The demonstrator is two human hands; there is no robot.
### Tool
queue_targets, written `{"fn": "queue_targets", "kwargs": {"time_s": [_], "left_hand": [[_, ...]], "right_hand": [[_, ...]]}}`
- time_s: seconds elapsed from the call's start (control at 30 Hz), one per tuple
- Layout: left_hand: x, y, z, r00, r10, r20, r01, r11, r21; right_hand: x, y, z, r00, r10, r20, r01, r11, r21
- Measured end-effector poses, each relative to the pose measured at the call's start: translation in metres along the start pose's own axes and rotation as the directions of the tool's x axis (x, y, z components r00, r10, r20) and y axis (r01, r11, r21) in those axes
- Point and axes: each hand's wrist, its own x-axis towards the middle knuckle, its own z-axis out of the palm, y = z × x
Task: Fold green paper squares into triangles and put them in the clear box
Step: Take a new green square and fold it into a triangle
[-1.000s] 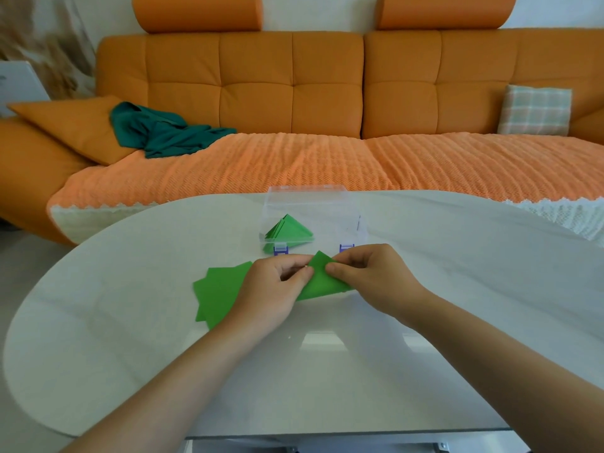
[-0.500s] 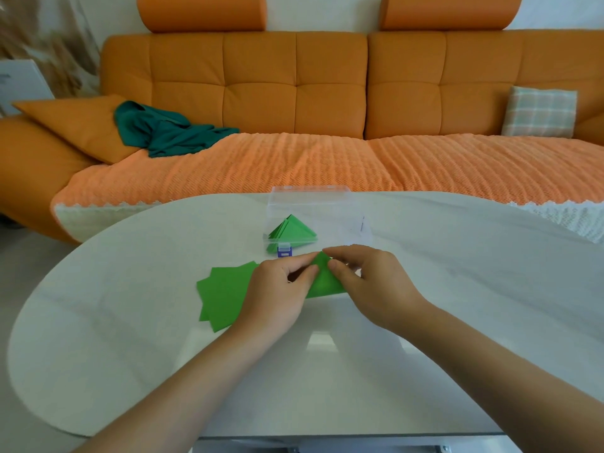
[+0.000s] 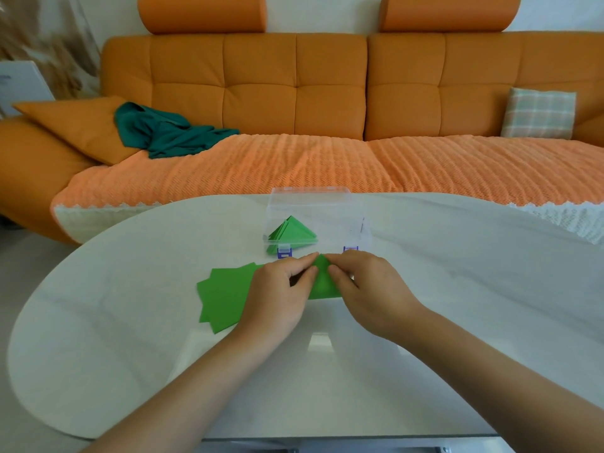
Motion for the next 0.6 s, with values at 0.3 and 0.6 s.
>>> {"fn": "queue_targets", "kwargs": {"time_s": [0.3, 0.6], "left_hand": [[0.001, -0.001, 0.002, 0.998, -0.030, 0.049, 0.029, 0.999, 0.019], [0.003, -0.008, -0.013, 0.968, -0.059, 0.246, -0.019, 0.953, 0.301]], "right_hand": [[0.008, 0.008, -0.004, 0.975, 0.216, 0.040, -0.220, 0.955, 0.197], [0.012, 0.012, 0.000, 0.912, 0.338, 0.233, -0.357, 0.933, 0.046]]}}
